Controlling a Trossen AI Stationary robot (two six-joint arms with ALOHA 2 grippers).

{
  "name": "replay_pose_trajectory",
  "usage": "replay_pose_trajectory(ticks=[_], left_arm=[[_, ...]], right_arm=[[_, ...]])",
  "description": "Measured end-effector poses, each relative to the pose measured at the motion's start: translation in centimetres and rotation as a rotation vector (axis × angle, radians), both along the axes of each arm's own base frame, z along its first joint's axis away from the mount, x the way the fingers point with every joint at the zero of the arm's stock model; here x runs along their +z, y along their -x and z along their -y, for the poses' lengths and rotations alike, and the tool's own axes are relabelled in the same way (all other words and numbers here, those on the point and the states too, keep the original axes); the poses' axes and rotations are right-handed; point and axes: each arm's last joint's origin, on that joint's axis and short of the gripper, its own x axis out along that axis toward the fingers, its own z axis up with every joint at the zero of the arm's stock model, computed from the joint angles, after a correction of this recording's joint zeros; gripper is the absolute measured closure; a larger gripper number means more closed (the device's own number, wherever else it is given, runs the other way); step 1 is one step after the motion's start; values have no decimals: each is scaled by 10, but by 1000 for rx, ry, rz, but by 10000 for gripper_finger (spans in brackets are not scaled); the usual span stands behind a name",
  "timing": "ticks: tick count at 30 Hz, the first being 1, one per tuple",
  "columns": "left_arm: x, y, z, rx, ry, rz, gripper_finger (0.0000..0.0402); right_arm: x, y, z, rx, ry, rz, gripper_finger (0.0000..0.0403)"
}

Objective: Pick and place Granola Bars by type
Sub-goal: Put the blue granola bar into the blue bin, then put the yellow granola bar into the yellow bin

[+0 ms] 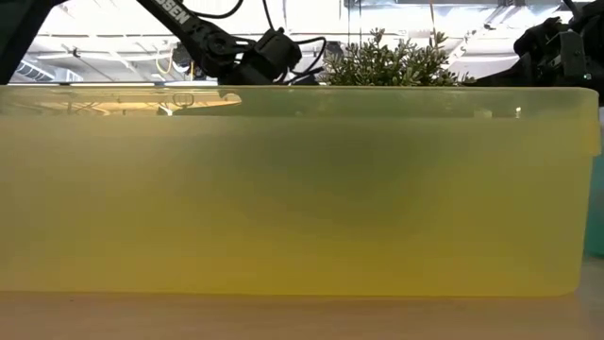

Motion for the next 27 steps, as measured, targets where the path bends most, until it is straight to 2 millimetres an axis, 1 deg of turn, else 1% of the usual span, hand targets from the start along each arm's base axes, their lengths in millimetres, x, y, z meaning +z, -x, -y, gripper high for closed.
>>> replay_pose_trajectory(ticks=[11, 21, 26, 27], left_arm=[[0, 0, -1, 30, -4, -2, 316], [0, 0, -1, 29, -4, -2, 314], [11, 5, -3, 45, 17, 13, 314], [14, 9, -3, 50, 24, 2, 314]], right_arm=[[0, 0, 0, 0, 0, 0, 309], [0, 0, 0, 0, 0, 0, 309], [0, 0, 0, 0, 0, 0, 309], [0, 0, 0, 0, 0, 0, 309]])
